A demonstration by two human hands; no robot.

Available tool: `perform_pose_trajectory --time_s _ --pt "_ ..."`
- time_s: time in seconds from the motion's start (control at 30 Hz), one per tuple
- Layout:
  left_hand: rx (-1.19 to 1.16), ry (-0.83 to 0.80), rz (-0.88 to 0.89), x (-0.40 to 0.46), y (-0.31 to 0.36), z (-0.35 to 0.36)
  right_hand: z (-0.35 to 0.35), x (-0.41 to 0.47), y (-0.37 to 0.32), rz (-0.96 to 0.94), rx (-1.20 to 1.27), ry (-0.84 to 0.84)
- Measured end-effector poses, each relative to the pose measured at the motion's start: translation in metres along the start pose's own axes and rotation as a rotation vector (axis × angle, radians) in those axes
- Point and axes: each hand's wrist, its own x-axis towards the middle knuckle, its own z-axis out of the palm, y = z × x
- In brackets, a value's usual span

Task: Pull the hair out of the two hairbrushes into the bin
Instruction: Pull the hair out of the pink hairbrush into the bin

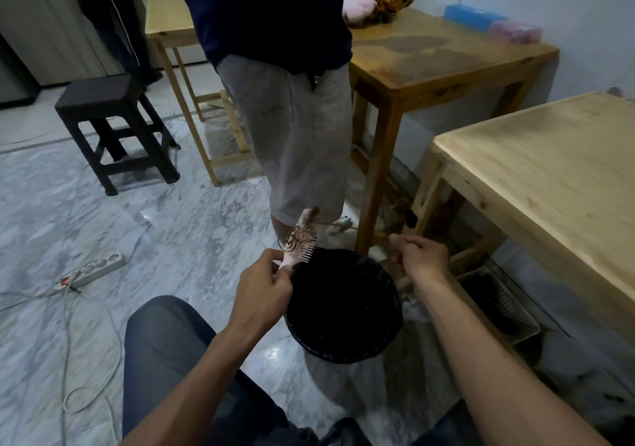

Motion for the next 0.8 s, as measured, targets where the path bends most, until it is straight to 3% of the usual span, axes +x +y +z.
perform_pose_trajectory --time_s 0.17,0.3,0.7,0.8 --pt "0.025 0.014 -0.002 0.001 0.006 0.005 -0.003 0.004 0.014 0.097 -0.013 0.096" --pt "0.036 0.155 -0.031 0.007 0.002 -0.004 -0.016 0.019 0.017 0.216 0.105 0.264" --pt "0.046 0.048 0.055 -0.007 0.011 -0.001 0.004 0.011 0.023 0.012 -0.463 -0.327" --pt "0.062 -0.003 0.076 -0.008 0.008 0.002 0.004 0.002 0.005 0.005 -0.447 -0.317"
